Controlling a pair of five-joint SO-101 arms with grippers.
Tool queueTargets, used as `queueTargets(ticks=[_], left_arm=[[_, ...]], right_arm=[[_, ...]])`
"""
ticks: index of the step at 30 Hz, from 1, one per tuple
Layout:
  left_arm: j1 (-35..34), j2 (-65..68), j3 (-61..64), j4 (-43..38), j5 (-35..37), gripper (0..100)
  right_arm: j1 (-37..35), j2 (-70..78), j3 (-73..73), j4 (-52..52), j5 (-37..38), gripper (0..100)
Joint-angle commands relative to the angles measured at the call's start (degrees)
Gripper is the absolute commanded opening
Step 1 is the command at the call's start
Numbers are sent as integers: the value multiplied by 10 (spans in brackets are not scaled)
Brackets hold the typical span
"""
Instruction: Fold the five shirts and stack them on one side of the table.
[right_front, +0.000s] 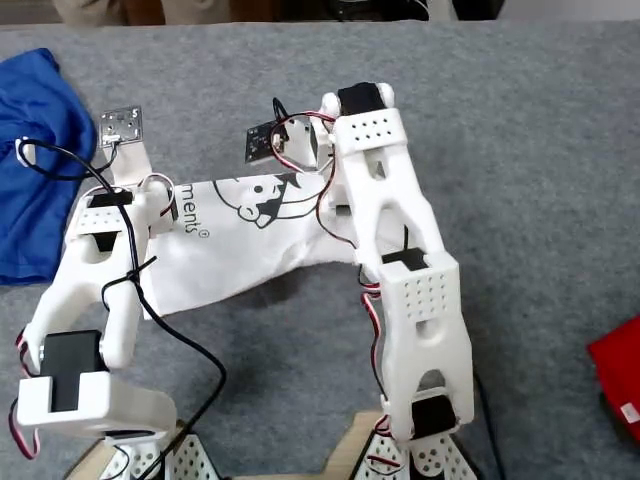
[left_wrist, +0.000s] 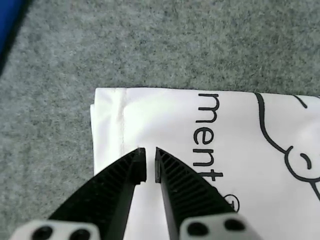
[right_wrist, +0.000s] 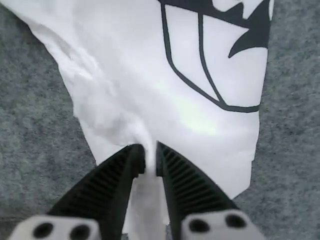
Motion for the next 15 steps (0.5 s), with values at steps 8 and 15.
queueTargets(ticks=[8,15], left_arm=[[5,-3,-16,-4,-5,53],[4,-3,-16,-5,-5,53]], right_arm=[[8,-94,-15,12,-55,365],[7,-217,151,10,-89,197]])
